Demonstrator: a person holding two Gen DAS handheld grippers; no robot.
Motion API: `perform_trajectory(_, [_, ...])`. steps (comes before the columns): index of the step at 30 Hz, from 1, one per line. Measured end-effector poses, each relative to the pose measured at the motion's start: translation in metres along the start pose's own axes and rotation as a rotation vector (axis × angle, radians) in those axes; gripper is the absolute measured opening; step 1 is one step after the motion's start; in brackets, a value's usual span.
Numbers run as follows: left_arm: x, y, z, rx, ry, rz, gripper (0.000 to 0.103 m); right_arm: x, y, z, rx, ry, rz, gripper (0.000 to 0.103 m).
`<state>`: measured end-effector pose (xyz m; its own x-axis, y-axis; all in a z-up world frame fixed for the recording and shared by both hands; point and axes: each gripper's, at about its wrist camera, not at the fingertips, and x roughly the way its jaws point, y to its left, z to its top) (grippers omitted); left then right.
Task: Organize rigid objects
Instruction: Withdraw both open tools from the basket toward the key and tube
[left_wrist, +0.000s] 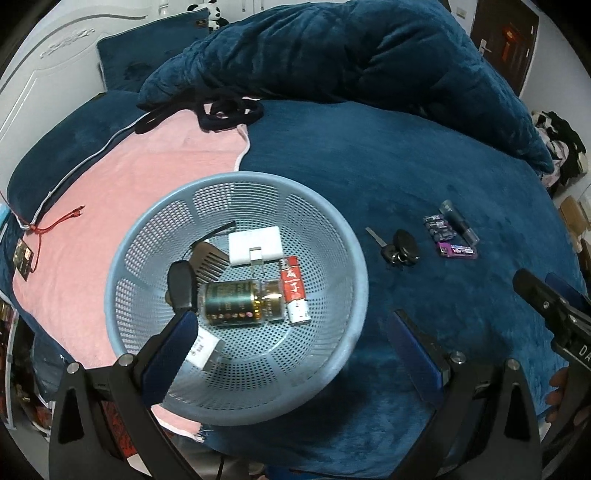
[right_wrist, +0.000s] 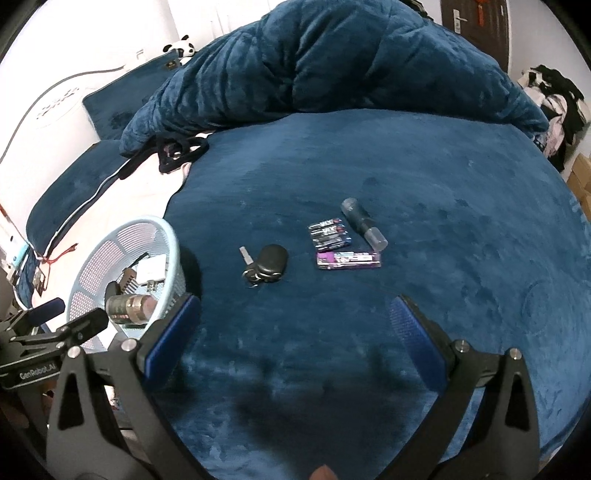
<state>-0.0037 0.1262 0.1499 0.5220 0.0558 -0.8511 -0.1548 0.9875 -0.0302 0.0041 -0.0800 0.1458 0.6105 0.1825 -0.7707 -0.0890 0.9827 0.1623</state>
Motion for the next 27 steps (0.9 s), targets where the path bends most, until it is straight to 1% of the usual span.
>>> perform_trajectory(21, [0.015, -0.046, 0.008, 0.077, 0.019, 0.007, 0.102, 0.015, -0.052, -0.001, 0.07, 0.017, -0.008, 0.103])
perform_trajectory(27, [0.019, -0.063, 0.013, 0.1, 0.009, 0.008, 0.102, 0.019, -0.071, 0.001, 0.097, 0.019, -0.012, 0.103])
